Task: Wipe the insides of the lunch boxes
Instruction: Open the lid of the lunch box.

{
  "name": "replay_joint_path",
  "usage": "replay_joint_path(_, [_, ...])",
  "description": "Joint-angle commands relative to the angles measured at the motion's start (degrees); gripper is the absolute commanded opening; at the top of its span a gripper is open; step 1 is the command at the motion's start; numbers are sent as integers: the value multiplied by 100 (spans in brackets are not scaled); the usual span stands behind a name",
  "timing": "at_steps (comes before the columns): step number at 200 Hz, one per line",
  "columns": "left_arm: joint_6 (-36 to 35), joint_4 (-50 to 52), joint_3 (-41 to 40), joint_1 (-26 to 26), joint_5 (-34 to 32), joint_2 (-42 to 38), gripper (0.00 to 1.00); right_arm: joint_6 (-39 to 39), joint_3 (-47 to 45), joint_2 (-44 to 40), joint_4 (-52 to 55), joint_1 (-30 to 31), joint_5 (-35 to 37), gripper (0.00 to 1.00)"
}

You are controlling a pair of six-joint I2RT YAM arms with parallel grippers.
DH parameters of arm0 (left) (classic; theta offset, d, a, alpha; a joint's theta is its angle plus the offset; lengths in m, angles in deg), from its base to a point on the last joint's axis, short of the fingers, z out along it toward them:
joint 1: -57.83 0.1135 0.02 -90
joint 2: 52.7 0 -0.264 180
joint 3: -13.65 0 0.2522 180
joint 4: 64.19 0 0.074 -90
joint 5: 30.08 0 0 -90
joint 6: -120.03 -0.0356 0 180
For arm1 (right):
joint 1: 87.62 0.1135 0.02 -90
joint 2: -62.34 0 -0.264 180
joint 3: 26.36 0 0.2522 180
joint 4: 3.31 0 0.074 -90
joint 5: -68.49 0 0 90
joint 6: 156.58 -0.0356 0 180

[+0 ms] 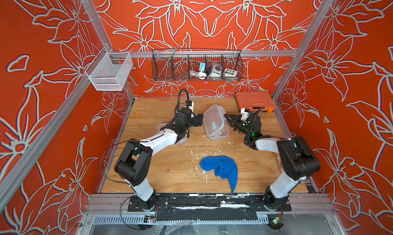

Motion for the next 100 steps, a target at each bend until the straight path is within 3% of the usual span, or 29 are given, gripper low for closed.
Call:
replay_joint_path(1, [207,241,-66,91,-298,-266,81,939,525,-487,1490,251,57,0])
replay_joint_path(64, [278,290,-228,216,-333,-564,82,2030,1260,-1429,3405,772,270,0])
replay_joint_path(100, [288,290,-285,216,-134,-530,82,3936,1922,-2532,5795,625,1193,0])
